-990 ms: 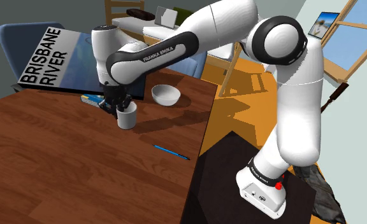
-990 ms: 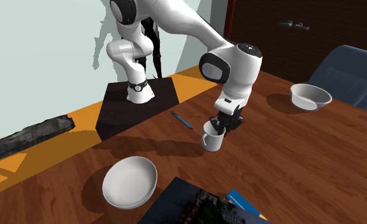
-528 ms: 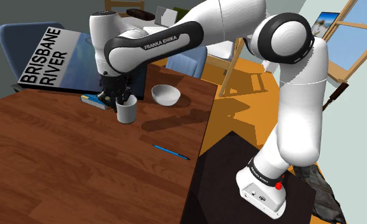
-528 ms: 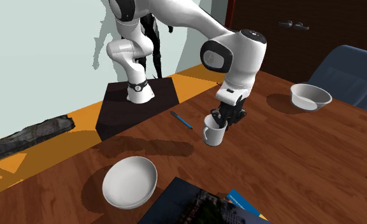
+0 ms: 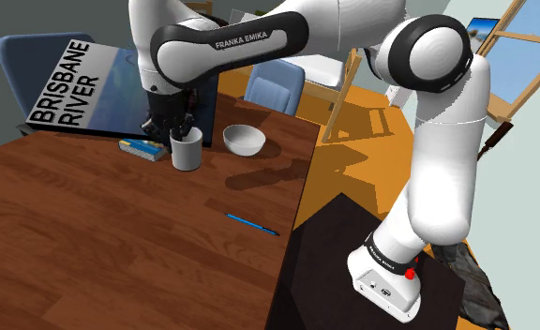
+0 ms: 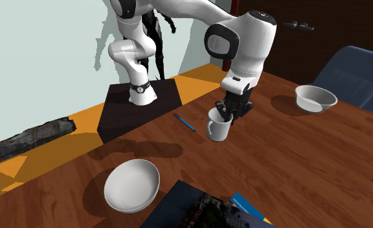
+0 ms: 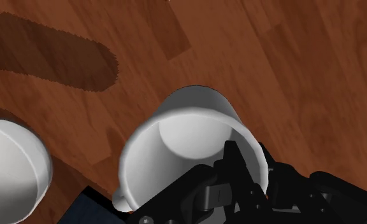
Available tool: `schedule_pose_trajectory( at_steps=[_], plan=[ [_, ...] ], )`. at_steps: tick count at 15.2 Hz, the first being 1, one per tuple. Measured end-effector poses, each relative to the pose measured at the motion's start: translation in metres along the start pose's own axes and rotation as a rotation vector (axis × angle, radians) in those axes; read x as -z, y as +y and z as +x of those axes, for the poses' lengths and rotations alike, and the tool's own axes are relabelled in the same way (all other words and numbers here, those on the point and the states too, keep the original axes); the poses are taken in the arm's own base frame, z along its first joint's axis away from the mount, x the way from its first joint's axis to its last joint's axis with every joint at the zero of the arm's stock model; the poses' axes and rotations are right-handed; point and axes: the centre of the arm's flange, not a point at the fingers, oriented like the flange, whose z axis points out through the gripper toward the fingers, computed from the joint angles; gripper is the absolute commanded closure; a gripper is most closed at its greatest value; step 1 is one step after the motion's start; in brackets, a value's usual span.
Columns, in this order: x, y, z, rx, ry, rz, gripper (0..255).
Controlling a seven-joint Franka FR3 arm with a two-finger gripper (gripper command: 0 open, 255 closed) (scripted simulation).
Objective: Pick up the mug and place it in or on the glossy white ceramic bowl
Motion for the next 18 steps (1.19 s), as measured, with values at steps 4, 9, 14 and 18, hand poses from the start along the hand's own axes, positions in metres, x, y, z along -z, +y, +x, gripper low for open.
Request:
schedule_pose_trajectory(
  at_steps=[4,9,14,18],
  plan=[
    [0.019,0.001,-0.001,0.000,0.000,0.000,255],
    [0.020,0.049,0.022,-0.001,-0.001,0.000,255],
    [0.025,0.110,0.044,-0.001,0.000,0.000,255],
    [0.023,0.157,0.064,-0.001,-0.001,0.000,255]
  ],
)
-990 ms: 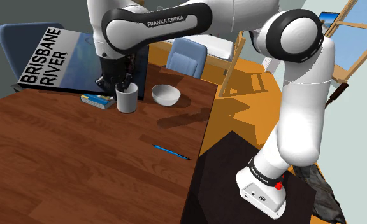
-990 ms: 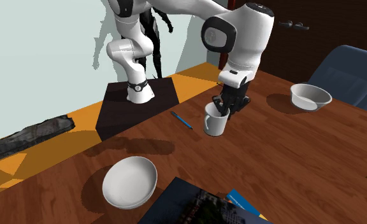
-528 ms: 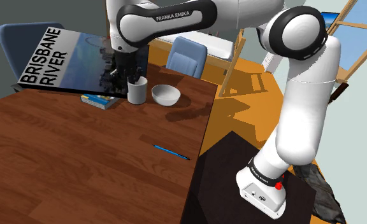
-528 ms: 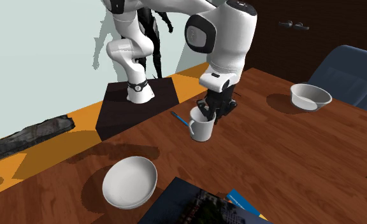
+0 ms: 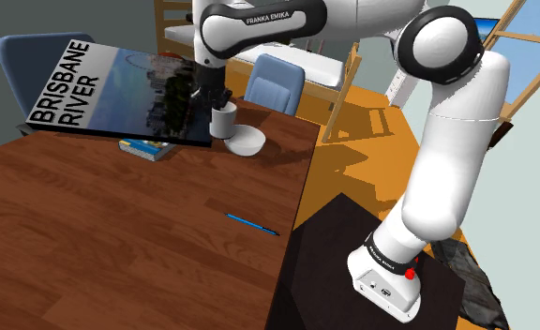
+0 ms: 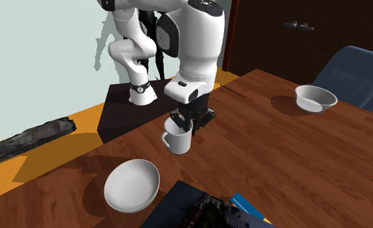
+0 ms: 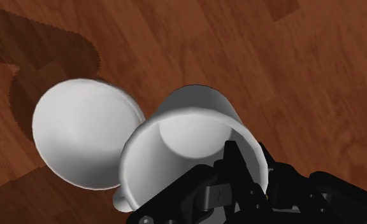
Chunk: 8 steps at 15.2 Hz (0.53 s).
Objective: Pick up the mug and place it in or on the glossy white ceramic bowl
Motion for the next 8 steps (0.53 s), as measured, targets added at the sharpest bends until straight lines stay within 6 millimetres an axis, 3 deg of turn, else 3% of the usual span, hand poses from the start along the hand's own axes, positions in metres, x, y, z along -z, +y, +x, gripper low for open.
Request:
schedule_pose_trajectory(
  at_steps=[8],
  plan=[
    [-0.001,0.101,0.039,0.000,0.000,0.000,255]
  ],
)
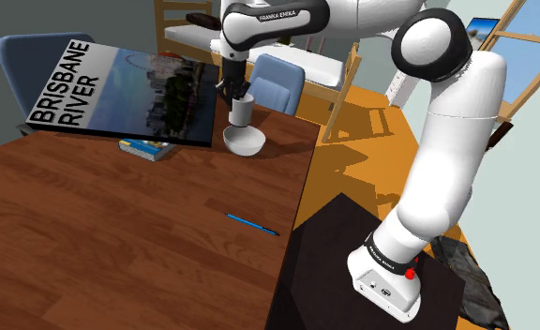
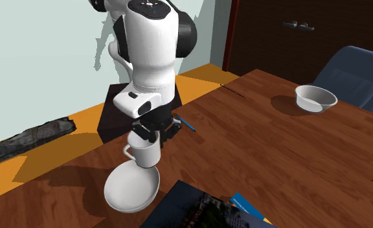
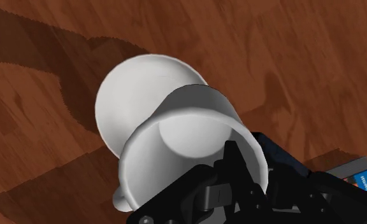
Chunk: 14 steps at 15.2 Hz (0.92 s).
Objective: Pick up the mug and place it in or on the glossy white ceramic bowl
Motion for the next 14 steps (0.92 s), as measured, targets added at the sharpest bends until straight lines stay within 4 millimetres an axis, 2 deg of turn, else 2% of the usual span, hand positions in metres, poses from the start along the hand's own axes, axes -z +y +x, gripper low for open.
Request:
schedule_pose_trajectory(
  at_steps=[4,6,14],
  plan=[
    [0.005,0.050,0.020,0.000,0.000,0.000,255],
    [0.000,0.071,0.027,0.000,0.000,0.000,255],
    [-0.039,0.075,0.032,0.001,0.000,0.000,255]
  ],
)
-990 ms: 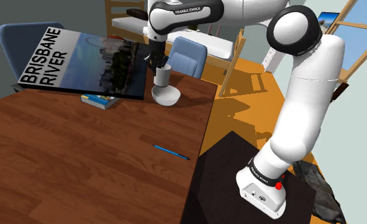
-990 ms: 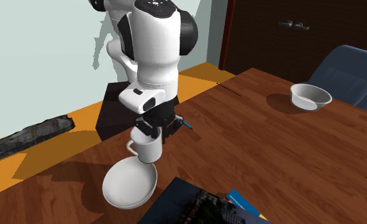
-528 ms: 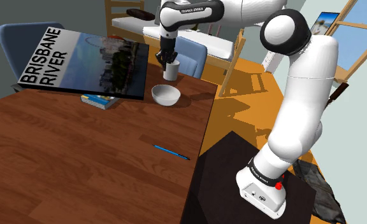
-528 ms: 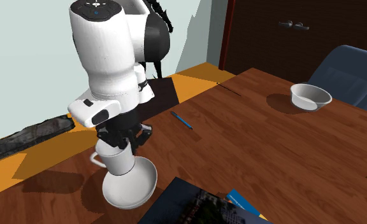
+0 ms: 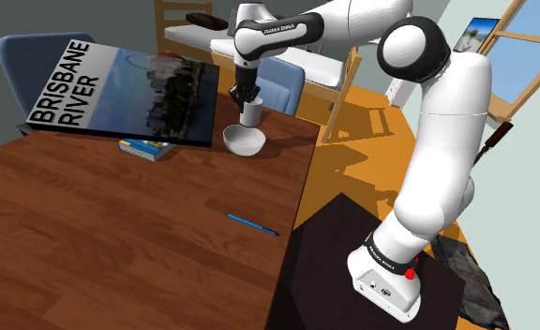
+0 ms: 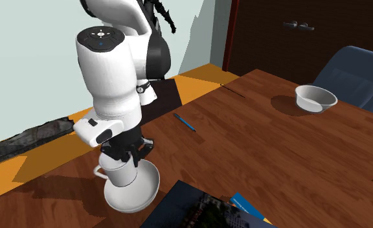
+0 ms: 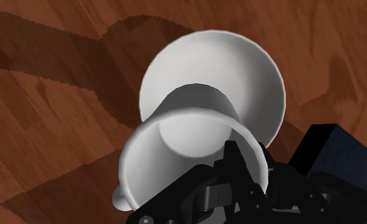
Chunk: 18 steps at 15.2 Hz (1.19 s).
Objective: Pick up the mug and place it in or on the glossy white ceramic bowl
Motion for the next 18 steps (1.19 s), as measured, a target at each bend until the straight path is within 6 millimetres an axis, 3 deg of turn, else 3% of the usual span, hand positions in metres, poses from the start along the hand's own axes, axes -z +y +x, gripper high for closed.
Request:
schedule_pose_trajectory(
  at_steps=[9,15,16,18],
  plan=[
    [-0.047,-0.003,0.001,0.000,0.000,0.000,255],
    [-0.051,-0.003,0.001,0.000,0.000,0.000,255],
    [-0.051,-0.003,0.001,0.000,0.000,0.000,0],
    [-0.051,-0.003,0.001,0.000,0.001,0.000,0]
  ],
)
